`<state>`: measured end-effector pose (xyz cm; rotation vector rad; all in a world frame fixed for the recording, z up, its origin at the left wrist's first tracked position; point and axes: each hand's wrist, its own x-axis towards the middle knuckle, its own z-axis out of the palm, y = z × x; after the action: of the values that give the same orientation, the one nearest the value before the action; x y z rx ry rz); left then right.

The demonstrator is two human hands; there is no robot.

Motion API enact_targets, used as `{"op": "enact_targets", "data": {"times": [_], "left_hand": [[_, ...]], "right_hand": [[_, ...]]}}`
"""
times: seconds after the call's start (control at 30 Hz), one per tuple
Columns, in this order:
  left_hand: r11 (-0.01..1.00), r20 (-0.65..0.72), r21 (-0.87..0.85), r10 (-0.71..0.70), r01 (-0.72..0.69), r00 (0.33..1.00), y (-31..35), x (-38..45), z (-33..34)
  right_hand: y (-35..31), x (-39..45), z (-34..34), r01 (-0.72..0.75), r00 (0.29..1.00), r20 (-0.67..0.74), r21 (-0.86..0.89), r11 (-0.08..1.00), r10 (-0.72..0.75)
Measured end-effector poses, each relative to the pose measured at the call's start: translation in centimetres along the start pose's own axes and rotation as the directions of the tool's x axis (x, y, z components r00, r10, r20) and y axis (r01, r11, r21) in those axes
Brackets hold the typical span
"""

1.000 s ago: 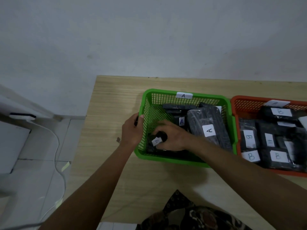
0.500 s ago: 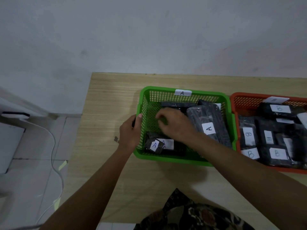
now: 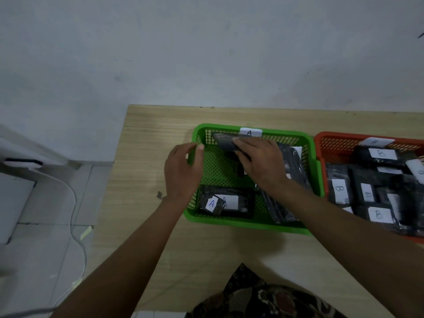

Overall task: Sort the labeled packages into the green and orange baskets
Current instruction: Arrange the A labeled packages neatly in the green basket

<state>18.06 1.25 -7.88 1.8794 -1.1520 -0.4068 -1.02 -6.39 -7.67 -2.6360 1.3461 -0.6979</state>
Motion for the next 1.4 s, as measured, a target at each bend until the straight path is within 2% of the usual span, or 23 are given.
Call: {"op": "enact_targets", "data": {"times": [0.1, 0.17, 0.23, 0.3, 0.37, 0.43, 0.5, 0.57, 0.63, 0.67, 0.73, 0.83, 0.93, 1.03, 1.1, 1.17, 1.2, 1.23, 1.27, 1.3, 1.33, 1.37, 1.4], "left_hand": [[0.997, 0.152, 0.029, -0.074, 0.070, 0.986, 2.3, 1.0, 0.2], [0.977, 0.267, -0.070, -0.178, 0.203, 0.947, 3.1, 1.4, 0.4], [0.835, 0.408, -0.318, -0.307, 0.449, 0.860, 3.7, 1.5, 0.6], [0.693, 0.501, -0.440, -0.339, 0.572, 0.796, 3.7, 1.4, 0.5], [0.627, 0.550, -0.495, -0.309, 0.601, 0.776, 3.3, 1.3, 0.3], [0.603, 0.541, -0.521, -0.314, 0.604, 0.780, 3.1, 1.2, -0.1], [0.574, 0.507, -0.528, -0.378, 0.626, 0.774, 3.2, 1.4, -0.7], [0.548, 0.530, -0.508, -0.409, 0.664, 0.743, 3.2, 1.7, -1.2], [0.557, 0.604, -0.431, -0.406, 0.710, 0.686, 3.4, 1.9, -1.7], [0.576, 0.625, -0.383, -0.414, 0.722, 0.662, 3.4, 2.0, -2.0], [0.634, 0.614, -0.325, -0.423, 0.702, 0.666, 3.3, 2.1, -2.4], [0.663, 0.596, -0.389, -0.348, 0.639, 0.724, 3.2, 2.0, -2.2], [0.623, 0.586, -0.464, -0.318, 0.630, 0.746, 3.0, 1.7, -1.9], [0.531, 0.593, -0.509, -0.354, 0.677, 0.723, 3.2, 1.2, -1.4], [0.458, 0.608, -0.534, -0.377, 0.711, 0.699, 3.3, 1.0, -1.1], [0.432, 0.618, -0.532, -0.389, 0.728, 0.683, 3.2, 0.6, -0.8], [0.472, 0.597, -0.513, -0.403, 0.717, 0.693, 3.2, 0.3, -0.7], [0.575, 0.533, -0.468, -0.422, 0.671, 0.733, 3.1, 0.1, -0.5], [0.728, 0.420, -0.375, -0.418, 0.573, 0.806, 2.9, -0.1, -0.3], [0.874, 0.286, -0.238, -0.355, 0.425, 0.890, 2.6, -0.3, -0.3], [0.957, 0.182, -0.109, -0.245, 0.267, 0.952, 2.4, -0.4, -0.5], [0.989, 0.121, -0.020, -0.141, 0.144, 0.983, 2.2, -0.5, -0.6], [0.996, 0.098, 0.026, -0.083, 0.081, 0.992, 1.9, -0.5, -0.7]], "right_hand": [[0.1, -1.3, -0.2, 0.182, 0.971, -0.152, -0.028, 0.983, -0.184], [0.0, -1.9, -0.4, 0.231, 0.950, -0.204, -0.048, 0.972, -0.236], [-0.3, -2.3, -0.7, 0.266, 0.940, -0.212, -0.029, 0.964, -0.266], [-0.5, -2.8, -0.8, 0.300, 0.939, -0.182, 0.027, 0.953, -0.291], [-0.5, -3.1, -1.0, 0.270, 0.953, -0.178, 0.148, 0.951, -0.243], [-0.3, -3.0, -1.5, 0.225, 0.967, -0.166, 0.205, 0.953, -0.193], [-0.3, -2.7, -2.0, 0.246, 0.968, -0.087, 0.176, 0.953, -0.234], [-0.5, -2.3, -2.1, 0.268, 0.963, -0.023, 0.198, 0.943, -0.269], [-0.9, -1.8, -2.3, 0.150, 0.988, -0.011, 0.322, 0.935, -0.155], [-1.1, -1.4, -2.5, 0.018, 0.999, 0.029, 0.419, 0.908, -0.033], [-1.4, -0.5, -3.2, -0.267, 0.964, 0.185, 0.615, 0.742, 0.193], [-0.9, 0.2, -3.7, -0.517, 0.855, 0.425, 0.729, 0.449, 0.296], [-0.8, -0.2, -3.6, -0.585, 0.803, 0.476, 0.746, 0.318, 0.360], [-0.6, -0.6, -3.6, -0.629, 0.712, 0.529, 0.773, 0.086, 0.462], [-0.5, -0.8, -3.5, -0.642, 0.672, 0.549, 0.767, 0.021, 0.498], [-0.6, -1.0, -3.3, -0.655, 0.639, 0.547, 0.755, 0.010, 0.541], [-0.8, -1.2, -3.2, -0.668, 0.627, 0.539, 0.743, 0.032, 0.563], [-0.9, -1.3, -3.1, -0.683, 0.620, 0.531, 0.727, 0.065, 0.577], [-1.1, -1.5, -3.1, -0.699, 0.621, 0.524, 0.707, 0.108, 0.583], [-1.2, -1.8, -3.1, -0.712, 0.629, 0.512, 0.682, 0.168, 0.586], [-1.4, -2.1, -3.1, -0.721, 0.642, 0.495, 0.651, 0.239, 0.586], [-1.6, -2.4, -3.1, -0.724, 0.657, 0.478, 0.615, 0.312, 0.583], [-1.8, -2.8, -3.0, -0.723, 0.671, 0.469, 0.585, 0.367, 0.575]]}}
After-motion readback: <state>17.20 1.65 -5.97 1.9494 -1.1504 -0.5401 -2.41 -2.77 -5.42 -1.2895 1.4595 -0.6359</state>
